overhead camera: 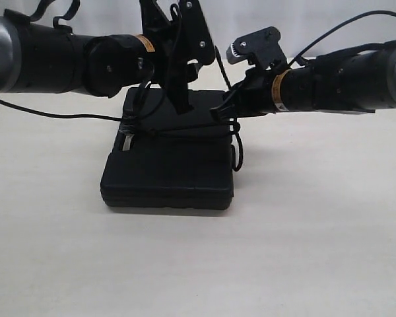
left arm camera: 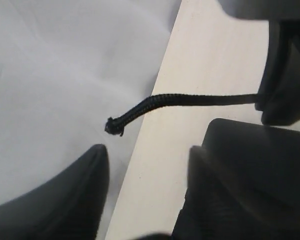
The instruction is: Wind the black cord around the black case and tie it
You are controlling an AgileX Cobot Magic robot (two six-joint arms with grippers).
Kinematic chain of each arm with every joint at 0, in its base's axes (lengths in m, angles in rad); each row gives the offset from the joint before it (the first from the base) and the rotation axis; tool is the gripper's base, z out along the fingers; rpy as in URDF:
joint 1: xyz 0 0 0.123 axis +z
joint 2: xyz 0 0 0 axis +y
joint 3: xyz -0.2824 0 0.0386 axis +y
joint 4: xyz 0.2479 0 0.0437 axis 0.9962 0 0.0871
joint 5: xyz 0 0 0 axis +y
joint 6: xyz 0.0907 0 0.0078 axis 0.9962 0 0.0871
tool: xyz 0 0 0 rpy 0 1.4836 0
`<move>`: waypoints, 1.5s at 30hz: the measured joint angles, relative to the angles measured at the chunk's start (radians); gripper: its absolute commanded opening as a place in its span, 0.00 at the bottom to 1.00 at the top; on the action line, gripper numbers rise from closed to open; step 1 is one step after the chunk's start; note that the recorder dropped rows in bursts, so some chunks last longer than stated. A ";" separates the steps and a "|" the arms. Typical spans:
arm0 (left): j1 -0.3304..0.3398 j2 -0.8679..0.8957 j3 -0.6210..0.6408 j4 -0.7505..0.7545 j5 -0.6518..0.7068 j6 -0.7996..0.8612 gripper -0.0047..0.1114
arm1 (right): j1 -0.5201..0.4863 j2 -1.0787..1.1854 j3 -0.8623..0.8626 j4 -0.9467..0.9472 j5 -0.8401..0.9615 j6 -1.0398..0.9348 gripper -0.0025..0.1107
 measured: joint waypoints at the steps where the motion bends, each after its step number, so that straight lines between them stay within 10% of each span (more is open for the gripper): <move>1: 0.000 0.000 0.000 0.000 0.000 0.000 0.60 | 0.000 0.000 0.000 0.004 0.006 0.000 0.06; 13: 0.000 0.000 0.000 0.000 0.299 0.093 0.59 | -0.041 0.000 0.002 0.099 0.011 0.000 0.06; 19: 0.000 0.000 0.000 -0.002 0.439 0.157 0.42 | -0.070 0.000 0.019 0.118 -0.176 0.022 0.06; 36: 0.000 0.010 0.000 -0.157 0.472 0.172 0.36 | -0.070 -0.024 0.023 0.118 -0.274 0.030 0.06; 45: 0.000 0.104 0.000 -0.150 0.406 0.275 0.04 | -0.070 -0.029 0.023 0.154 -0.238 -0.017 0.06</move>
